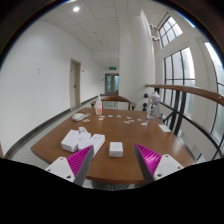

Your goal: Unplug charger

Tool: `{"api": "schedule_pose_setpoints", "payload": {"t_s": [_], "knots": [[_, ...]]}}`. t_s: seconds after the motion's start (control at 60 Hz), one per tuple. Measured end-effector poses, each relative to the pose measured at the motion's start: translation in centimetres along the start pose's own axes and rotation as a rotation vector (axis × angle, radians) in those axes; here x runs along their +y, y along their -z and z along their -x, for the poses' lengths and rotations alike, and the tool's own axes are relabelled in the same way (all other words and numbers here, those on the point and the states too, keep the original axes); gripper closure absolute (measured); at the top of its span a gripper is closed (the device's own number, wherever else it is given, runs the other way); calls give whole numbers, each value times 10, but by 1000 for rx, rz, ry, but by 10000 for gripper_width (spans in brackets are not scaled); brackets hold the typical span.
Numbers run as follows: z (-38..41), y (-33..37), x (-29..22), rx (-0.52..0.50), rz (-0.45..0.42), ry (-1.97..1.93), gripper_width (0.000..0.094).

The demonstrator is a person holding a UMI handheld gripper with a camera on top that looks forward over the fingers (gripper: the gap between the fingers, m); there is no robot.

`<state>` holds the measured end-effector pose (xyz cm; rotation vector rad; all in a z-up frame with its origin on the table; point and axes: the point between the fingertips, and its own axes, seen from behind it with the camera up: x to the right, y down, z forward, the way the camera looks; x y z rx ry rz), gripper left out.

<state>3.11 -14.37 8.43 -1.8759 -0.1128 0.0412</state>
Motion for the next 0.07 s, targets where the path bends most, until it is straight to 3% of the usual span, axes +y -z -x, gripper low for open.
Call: {"api": "schedule_pose_setpoints", "payload": {"t_s": [0.067], "knots": [[8,6,1,-36,-5,-29,92]]}}
